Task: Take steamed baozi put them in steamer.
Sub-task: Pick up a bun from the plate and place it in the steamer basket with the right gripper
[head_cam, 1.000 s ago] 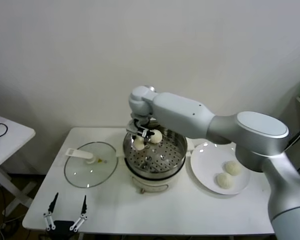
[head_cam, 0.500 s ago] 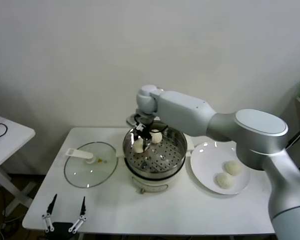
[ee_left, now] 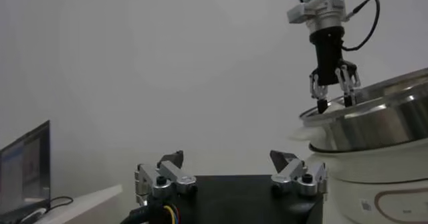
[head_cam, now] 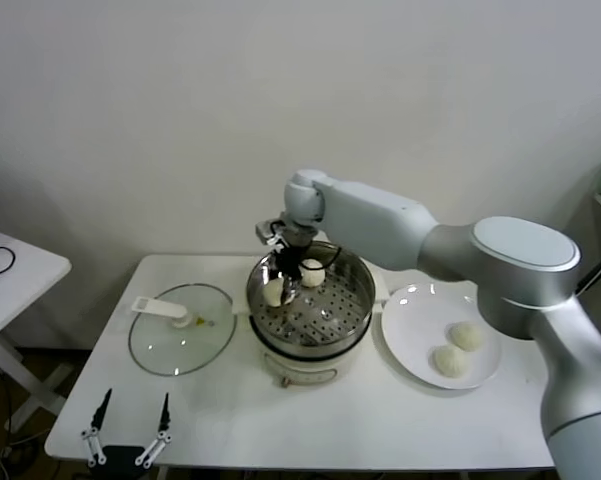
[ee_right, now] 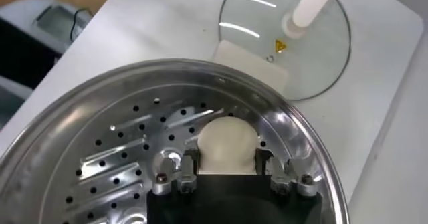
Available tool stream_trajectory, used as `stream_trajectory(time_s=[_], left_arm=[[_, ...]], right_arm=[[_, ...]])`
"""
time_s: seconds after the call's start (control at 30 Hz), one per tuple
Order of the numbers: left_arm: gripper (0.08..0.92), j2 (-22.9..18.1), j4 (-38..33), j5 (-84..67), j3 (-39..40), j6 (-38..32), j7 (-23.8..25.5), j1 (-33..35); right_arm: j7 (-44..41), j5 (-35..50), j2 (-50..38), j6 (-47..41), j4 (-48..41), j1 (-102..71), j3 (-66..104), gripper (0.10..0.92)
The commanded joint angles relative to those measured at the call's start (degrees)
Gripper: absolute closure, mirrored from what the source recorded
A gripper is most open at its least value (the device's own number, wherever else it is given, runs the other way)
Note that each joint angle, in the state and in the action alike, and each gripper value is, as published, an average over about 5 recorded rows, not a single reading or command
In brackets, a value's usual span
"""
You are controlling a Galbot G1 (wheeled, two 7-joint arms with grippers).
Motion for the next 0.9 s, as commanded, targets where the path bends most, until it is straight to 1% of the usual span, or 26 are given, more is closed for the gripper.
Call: stream_trajectory(time_s=[0.03,0.47,0.57,0.8,0.9], left_arm=[[0.177,0.0,0.0,0.0,0.1,-0.2,0.0,0.0],[0.177,0.1,0.4,0.0,0.1,-1.0,-0.4,0.1],[0.177,0.1,0.7,0.2,0.1,-1.1,-0.5,0.0],[0.177,0.1,0.7,0.2,0.2,-1.1,-0.5,-0.1],[0.177,0.2,0.6,0.2,0.1,-0.9,-0.5,-0.3]], right_arm=[[1.8,3.4,-0.5,-3.8,-0.1,-0.1,-0.8,0.474],[3.5,4.1,0.2,-4.5,-1.6,-1.1,-0.8,0.469],[4.2,4.3,0.4,-4.4,-2.5,-1.3,-0.4,0.429],[4.1,4.5,-0.6,-4.3,-2.4,-0.7,1.7,0.243],[3.2,5.8,-2.3,-4.4,-0.2,1.3,2.1,0.209]])
